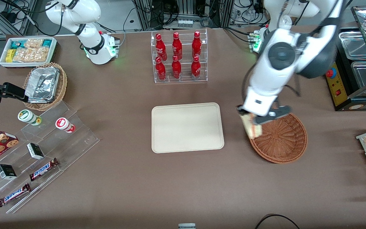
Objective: Place sandwich from basket to tray
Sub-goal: 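Lift the sandwich and carry it with the left gripper to the tray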
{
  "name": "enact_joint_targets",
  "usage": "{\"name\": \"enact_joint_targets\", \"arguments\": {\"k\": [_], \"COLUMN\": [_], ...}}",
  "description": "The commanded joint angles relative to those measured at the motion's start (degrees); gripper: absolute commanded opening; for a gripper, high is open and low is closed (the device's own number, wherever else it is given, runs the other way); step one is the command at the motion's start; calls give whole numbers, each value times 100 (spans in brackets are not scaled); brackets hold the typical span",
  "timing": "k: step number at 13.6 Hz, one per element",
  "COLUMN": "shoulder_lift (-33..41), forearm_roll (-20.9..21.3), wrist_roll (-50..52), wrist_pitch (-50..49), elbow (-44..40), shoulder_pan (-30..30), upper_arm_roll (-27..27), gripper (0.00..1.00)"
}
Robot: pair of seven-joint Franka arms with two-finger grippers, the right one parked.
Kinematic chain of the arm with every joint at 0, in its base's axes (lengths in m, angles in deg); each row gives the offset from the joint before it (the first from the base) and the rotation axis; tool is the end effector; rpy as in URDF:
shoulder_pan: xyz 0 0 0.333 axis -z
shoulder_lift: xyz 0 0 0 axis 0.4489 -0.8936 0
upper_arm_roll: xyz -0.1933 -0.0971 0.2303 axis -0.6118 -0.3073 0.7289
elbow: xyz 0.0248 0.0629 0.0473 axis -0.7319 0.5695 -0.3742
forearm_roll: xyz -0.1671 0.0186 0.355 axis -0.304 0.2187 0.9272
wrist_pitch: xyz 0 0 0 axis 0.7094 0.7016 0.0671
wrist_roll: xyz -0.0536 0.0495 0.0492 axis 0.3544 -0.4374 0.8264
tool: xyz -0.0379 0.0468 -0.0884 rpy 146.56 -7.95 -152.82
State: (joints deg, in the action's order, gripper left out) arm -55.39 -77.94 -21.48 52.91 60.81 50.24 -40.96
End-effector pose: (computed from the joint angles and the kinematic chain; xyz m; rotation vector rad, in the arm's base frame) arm 0.5351 -0.3145 0.4597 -3.0723 -0.4034 0.0012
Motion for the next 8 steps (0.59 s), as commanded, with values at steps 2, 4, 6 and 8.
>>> {"name": "enact_joint_targets", "arguments": {"k": [2,4,6,8], "shoulder_lift": [-1029,-1600,-2128,-2472], "forearm_roll": [93,93,101,171], "wrist_roll": [334,388,580,809], "wrist_pitch": [-99,-64,216,567], "elbow": [-914,-1388,-1776,-1962], "shoulder_pan": [735,1130,1394,1676], "upper_arm_roll": [70,70,79,96], "gripper": [0,0,0,0]}}
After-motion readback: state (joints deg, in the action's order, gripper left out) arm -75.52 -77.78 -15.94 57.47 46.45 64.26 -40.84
